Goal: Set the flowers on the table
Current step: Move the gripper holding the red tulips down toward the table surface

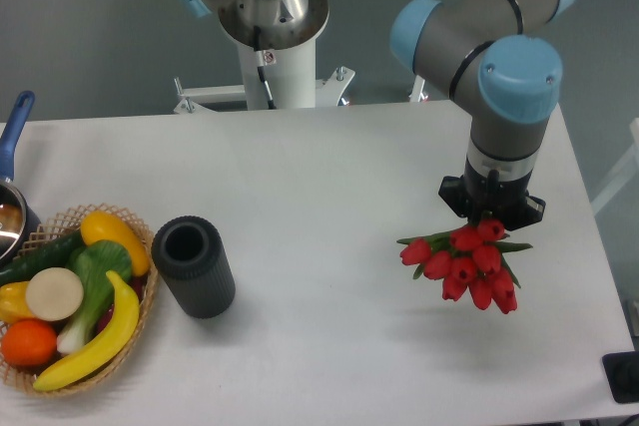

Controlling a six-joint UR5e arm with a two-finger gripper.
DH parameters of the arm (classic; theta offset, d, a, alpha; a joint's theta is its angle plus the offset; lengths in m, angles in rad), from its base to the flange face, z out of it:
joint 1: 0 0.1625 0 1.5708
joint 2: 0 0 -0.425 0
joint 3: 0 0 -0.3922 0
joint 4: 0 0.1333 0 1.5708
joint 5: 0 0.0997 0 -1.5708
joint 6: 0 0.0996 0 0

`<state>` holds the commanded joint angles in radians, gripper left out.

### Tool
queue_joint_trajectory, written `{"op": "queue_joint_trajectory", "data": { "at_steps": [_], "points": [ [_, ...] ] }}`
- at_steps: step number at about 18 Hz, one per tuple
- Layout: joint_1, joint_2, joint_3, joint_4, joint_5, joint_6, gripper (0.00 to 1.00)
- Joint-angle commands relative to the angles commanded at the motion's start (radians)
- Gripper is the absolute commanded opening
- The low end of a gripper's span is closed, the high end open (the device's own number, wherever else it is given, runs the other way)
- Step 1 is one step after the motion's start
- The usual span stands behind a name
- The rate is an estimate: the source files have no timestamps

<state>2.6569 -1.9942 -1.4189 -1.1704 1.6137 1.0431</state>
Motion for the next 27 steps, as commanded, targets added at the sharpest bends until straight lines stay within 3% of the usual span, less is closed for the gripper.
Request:
{"op": "queue_joint_trajectory", "data": {
  "at_steps": [10,17,27],
  "points": [
    [0.002,-0.003,-0.037,-0.006,-0.003,-0.005,0.12],
    [-0.015,-0.066,-0.060,0.000,0.034,0.000,0.13],
    [-0.055,-0.135,-0.058,0.018,0.045,0.000,0.27]
  ]
}}
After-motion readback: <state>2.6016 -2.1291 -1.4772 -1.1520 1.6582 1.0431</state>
